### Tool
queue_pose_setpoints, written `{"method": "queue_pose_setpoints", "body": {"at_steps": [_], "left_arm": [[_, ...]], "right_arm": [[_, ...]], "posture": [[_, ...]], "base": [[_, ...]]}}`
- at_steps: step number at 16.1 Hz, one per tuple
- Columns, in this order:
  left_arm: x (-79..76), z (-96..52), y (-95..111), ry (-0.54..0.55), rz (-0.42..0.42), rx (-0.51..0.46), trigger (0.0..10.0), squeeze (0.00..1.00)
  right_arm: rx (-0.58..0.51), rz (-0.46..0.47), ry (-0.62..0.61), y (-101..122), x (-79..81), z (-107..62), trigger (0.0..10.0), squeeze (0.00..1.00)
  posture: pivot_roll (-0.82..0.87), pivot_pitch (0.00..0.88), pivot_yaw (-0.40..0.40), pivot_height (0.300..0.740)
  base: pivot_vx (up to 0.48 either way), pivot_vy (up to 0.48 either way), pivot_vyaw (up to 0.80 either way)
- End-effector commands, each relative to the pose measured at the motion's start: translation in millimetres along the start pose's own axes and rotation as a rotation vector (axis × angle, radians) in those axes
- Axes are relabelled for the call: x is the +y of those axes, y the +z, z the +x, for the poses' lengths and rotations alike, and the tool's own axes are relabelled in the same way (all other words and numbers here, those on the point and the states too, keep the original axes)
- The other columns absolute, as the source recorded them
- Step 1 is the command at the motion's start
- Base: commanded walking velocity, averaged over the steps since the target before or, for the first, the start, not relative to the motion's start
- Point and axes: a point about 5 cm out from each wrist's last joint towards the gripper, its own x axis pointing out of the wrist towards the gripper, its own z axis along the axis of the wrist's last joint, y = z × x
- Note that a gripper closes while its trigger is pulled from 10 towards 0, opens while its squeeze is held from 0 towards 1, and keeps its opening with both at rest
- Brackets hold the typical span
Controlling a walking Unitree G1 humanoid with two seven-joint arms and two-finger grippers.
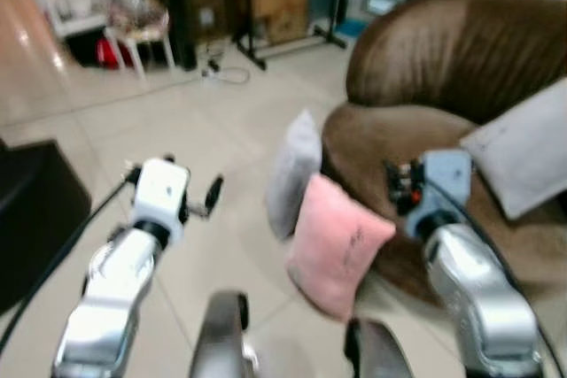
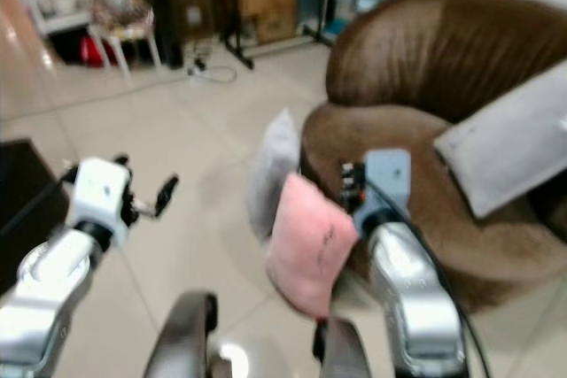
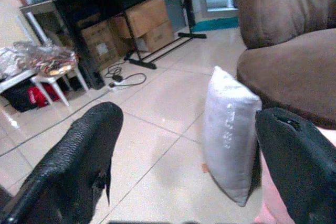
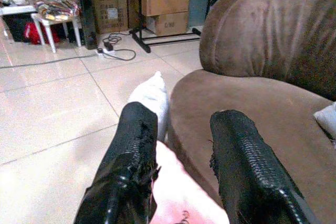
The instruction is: Move the pillow to the sofa from floor
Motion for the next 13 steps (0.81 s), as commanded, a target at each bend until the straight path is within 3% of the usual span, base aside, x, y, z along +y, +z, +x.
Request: {"method": "queue_pose_setpoints", "body": {"at_steps": [1,11,13], "left_arm": [[-1.5,3.2,8.7,-0.007,0.002,-0.035,10.0,0.0],[-1.2,3.6,9.2,-0.01,-0.008,-0.043,10.0,0.0],[-1.3,3.5,9.4,-0.01,-0.008,-0.044,10.0,0.0]], "right_arm": [[-0.034,0.001,-0.023,9.6,-6.7,0.8,10.0,0.0],[-0.037,-0.013,-0.013,10.9,-6.1,1.8,10.0,0.0],[-0.033,-0.059,0.018,10.9,-2.7,1.7,10.0,0.0]], "posture": [[-0.06,0.0,-0.004,0.606],[-0.06,0.0,-0.007,0.606],[-0.06,0.0,-0.007,0.606]], "base": [[0.285,0.0,0.0],[0.302,0.0,0.0],[0.317,0.0,0.0]]}}
